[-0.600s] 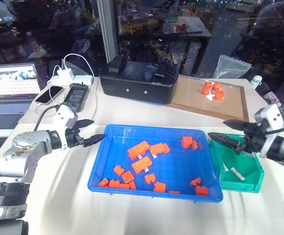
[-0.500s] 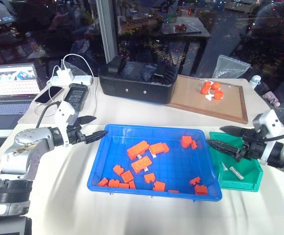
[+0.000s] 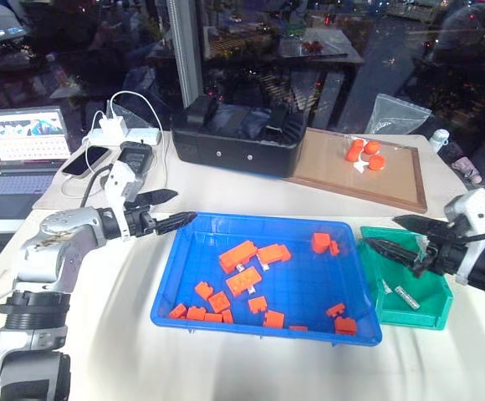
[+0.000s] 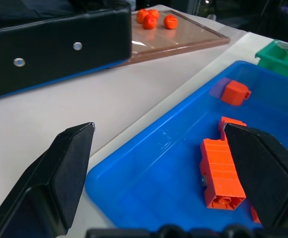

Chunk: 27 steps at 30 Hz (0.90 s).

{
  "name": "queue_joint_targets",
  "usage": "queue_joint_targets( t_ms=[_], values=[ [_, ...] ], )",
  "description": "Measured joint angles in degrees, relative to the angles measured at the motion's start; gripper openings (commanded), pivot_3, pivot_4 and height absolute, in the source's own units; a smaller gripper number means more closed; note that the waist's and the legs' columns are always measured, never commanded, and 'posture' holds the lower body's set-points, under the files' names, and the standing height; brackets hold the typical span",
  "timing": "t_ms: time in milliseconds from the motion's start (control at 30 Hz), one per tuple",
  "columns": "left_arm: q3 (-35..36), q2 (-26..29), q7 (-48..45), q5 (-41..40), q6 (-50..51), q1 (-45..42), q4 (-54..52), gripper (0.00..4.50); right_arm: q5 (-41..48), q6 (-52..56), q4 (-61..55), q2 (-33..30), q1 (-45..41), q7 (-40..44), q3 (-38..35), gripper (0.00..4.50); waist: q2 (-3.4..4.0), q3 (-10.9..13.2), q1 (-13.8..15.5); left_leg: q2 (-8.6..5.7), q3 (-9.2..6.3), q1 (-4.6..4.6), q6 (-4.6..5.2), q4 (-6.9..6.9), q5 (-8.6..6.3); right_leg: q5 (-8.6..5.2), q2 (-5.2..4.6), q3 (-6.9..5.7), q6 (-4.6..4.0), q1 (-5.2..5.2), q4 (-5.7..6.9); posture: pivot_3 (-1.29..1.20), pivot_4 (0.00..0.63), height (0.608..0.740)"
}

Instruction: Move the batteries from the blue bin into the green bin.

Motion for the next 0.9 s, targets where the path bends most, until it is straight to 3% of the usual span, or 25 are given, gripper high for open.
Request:
queue_joint_targets(
  t_ms=[133, 333, 467, 667, 767, 900],
  values=[
    [-0.62, 1.93, -2.0, 0.0, 0.04, 2.91, -2.69, 4.5, -8.5, -2.27, 4.51, 5.1, -6.49, 0.18, 13.0, 4.48, -0.01, 0.01, -0.03, 0.01, 0.04, -0.05, 0.0, 0.04, 0.0, -0.09, 0.01, 0.0, -0.19, -0.13, 0.1, 0.0, 0.15, 0.735],
    [-1.06, 4.78, -2.81, 1.46, -0.63, 6.15, -3.62, 4.5, -19.9, -11.64, 20.77, 14.78, -17.35, 3.19, 24.05, 4.48, -0.01, 0.0, -0.01, 0.04, 0.13, -0.18, 0.01, 0.2, 0.01, 0.03, 0.18, 0.03, -0.11, -0.65, 0.24, 0.0, 0.15, 0.735],
    [-1.14, 5.36, -1.65, 3.23, -2.14, 7.38, -3.54, 4.5, -27.71, -23.44, 37.57, 20.48, -26.05, 8.9, 29.16, 4.48, 0.02, 0.0, 0.19, 0.16, 0.22, -0.51, 0.02, 0.49, 0.01, 0.05, 0.43, 0.01, -0.15, -0.86, 0.41, 0.0, 0.15, 0.735],
    [0.23, 4.76, 1.82, 3.7, -2.5, 8.51, -3.7, 4.5, -33.45, -34.59, 50.63, 25.21, -30.07, 15.28, 30.44, 4.48, 0.03, -0.01, 0.22, 0.28, 0.28, -0.52, 0.01, 0.5, 0.01, 0.11, 0.55, 0.03, -0.25, -0.79, 0.49, 0.0, 0.15, 0.735],
    [1.63, 4.8, 3.22, 3.59, -2.49, 10.74, -5.11, 4.5, -35.27, -37.87, 55.41, 27.68, -30.48, 19.04, 31.46, 3.8, 0.04, -0.01, 0.01, 0.37, 0.27, -0.52, 0.01, 0.51, 0.01, 0.16, 0.68, 0.08, -0.34, -0.72, 0.59, 0.0, 0.15, 0.735],
    [2.16, 4.81, 4.3, 3.38, -2.48, 11.78, -5.87, 4.5, -36.81, -40.43, 58.56, 28.93, -30.79, 20.92, 31.12, 2.43, 0.05, -0.02, 0.05, 0.4, 0.27, -0.5, -0.01, 0.54, 0.02, 0.18, 0.75, 0.08, -0.41, -0.76, 0.75, 0.0, 0.15, 0.735]
  ],
)
